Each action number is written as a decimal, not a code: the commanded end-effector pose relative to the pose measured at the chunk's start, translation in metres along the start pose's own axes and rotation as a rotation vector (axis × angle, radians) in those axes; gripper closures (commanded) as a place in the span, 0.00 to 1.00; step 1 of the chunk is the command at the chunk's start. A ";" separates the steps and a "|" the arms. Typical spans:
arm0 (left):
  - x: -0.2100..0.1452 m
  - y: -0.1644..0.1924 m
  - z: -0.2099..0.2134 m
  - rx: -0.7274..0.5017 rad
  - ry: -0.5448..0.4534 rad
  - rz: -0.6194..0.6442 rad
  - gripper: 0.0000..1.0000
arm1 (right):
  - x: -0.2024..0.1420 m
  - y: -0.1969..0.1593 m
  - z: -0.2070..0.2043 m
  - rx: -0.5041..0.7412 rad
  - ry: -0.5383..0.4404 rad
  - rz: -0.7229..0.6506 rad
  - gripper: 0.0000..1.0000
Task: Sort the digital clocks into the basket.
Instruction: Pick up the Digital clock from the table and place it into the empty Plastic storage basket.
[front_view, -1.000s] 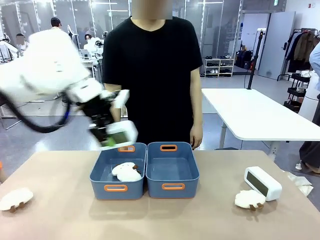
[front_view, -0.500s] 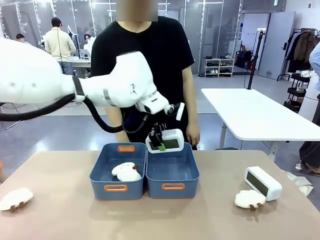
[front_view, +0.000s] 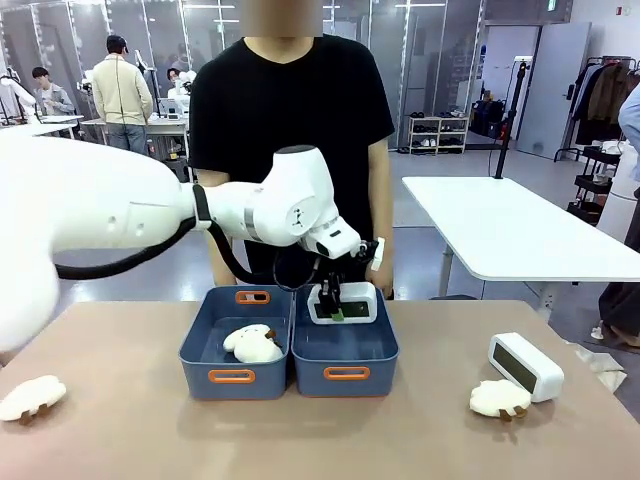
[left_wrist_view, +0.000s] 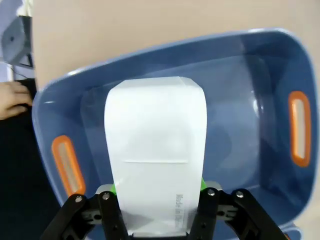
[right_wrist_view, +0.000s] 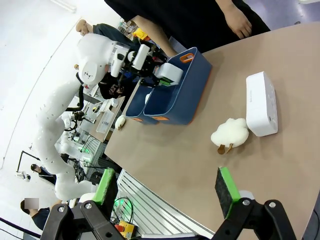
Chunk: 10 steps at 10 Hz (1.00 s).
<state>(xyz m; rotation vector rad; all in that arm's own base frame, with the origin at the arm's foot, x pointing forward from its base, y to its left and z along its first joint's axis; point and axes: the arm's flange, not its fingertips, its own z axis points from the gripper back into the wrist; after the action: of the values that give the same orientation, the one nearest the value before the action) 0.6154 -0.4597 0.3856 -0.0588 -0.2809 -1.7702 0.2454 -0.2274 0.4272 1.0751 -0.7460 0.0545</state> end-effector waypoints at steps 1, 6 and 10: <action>0.001 0.023 -0.009 -0.062 0.023 0.084 0.43 | 0.001 0.000 0.001 0.009 -0.013 0.024 0.00; -0.003 0.019 -0.003 -0.080 0.002 0.088 0.00 | 0.001 0.000 0.001 0.009 -0.013 0.024 0.00; -0.038 -0.014 0.060 -0.111 -0.113 0.108 0.00 | 0.001 0.000 0.001 0.009 -0.013 0.024 0.00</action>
<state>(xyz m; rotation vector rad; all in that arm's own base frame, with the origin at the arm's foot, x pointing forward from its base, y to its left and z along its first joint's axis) 0.6276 -0.4413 0.4247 -0.1637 -0.2745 -1.6769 0.2453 -0.2275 0.4273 1.0752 -0.7466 0.0547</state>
